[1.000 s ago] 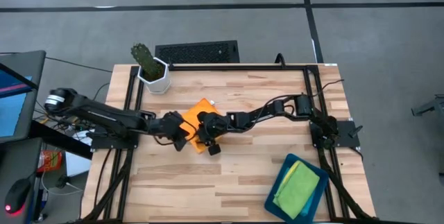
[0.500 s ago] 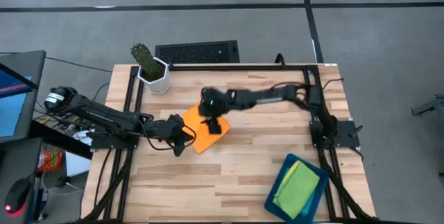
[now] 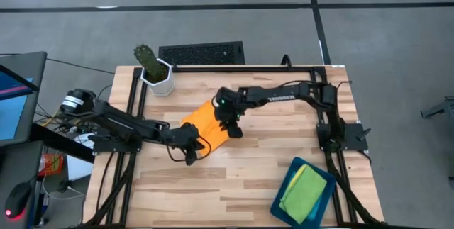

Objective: Fold microfiber towels
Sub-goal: Fold the orange microfiber towel

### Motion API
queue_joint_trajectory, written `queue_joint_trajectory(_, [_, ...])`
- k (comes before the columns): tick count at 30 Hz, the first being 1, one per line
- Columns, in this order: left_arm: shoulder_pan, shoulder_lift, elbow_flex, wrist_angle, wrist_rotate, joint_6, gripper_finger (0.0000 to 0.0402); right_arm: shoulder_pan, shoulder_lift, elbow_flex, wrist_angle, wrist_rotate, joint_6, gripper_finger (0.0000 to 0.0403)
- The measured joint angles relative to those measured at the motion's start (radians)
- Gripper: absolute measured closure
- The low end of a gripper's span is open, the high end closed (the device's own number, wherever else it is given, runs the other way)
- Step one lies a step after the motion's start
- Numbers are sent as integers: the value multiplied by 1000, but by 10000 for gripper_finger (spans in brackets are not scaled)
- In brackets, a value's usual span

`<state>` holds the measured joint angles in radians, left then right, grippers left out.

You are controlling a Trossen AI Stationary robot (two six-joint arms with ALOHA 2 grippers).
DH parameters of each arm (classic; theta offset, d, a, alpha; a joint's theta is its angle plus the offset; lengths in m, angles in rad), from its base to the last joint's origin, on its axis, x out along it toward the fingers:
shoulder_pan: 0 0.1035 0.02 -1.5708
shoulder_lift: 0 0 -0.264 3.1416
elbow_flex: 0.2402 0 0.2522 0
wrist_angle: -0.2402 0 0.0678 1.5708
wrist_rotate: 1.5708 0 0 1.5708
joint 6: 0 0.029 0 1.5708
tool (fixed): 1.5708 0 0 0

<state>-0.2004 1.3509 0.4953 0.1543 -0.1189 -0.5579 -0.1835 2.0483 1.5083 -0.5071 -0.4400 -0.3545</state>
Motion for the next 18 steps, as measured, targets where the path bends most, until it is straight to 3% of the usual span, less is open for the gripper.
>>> queue_joint_trajectory(7, [1, 62, 0, -30, -85, -36, 401, 4, 1, -157, 175, 165, 61, 305])
queue_joint_trajectory(18, [1, 66, 0, -99, -115, -81, 401, -13, -2, -261, 299, 177, 93, 316])
